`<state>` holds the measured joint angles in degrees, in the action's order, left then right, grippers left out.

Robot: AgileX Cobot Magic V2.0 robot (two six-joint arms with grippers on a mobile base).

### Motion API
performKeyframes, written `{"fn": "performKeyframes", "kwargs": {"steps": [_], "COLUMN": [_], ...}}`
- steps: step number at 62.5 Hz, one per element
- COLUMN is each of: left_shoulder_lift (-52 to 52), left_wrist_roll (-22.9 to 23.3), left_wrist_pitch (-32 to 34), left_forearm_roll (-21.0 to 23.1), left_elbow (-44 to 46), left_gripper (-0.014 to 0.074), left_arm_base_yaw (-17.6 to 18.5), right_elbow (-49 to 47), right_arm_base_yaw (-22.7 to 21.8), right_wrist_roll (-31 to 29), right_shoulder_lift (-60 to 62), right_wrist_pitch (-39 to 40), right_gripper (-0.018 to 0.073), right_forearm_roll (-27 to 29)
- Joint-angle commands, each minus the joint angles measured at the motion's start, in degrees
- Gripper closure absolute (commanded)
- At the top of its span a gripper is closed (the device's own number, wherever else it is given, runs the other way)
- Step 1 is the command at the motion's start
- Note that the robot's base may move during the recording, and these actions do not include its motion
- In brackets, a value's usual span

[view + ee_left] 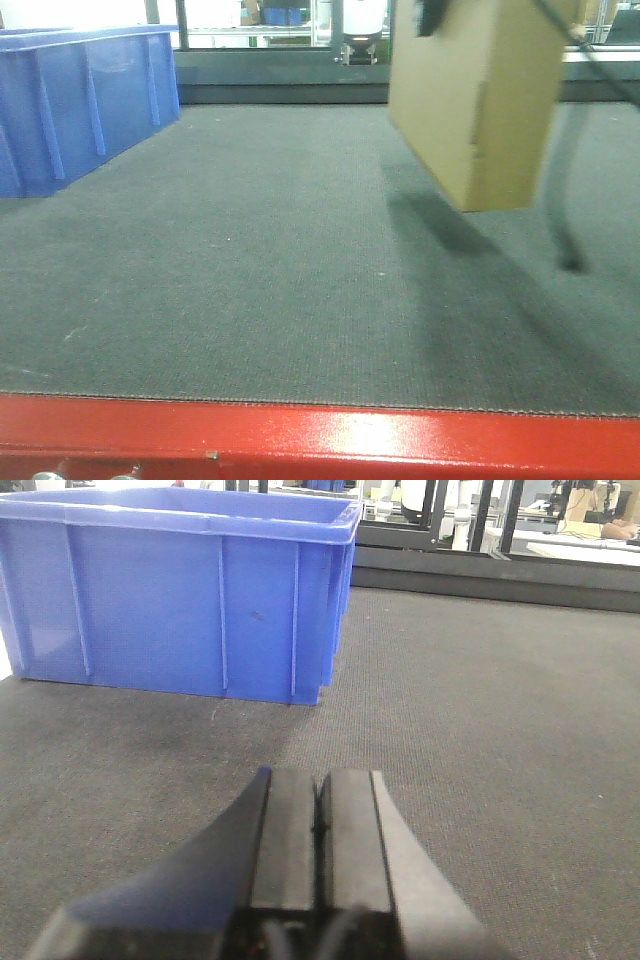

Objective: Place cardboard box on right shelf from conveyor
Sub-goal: 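Raise the held box with the right gripper away from the belt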

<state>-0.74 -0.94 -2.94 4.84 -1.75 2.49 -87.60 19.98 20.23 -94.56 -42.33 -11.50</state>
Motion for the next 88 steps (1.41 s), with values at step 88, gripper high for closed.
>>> {"fn": "performKeyframes", "kwargs": {"steps": [88], "left_shoulder_lift": [-0.69], "left_wrist_roll": [0.29], "left_wrist_pitch": [5.19], "left_forearm_roll": [0.37], "left_elbow": [0.21], "left_gripper": [0.0715], "left_arm_base_yaw": [0.39], "right_elbow": [50.15], "right_arm_base_yaw": [-7.71], "right_wrist_roll": [-2.08], "right_shoulder_lift": [78.22], "right_wrist_pitch": [14.9], "right_gripper": [0.0397], "right_forearm_roll": [-3.29]}}
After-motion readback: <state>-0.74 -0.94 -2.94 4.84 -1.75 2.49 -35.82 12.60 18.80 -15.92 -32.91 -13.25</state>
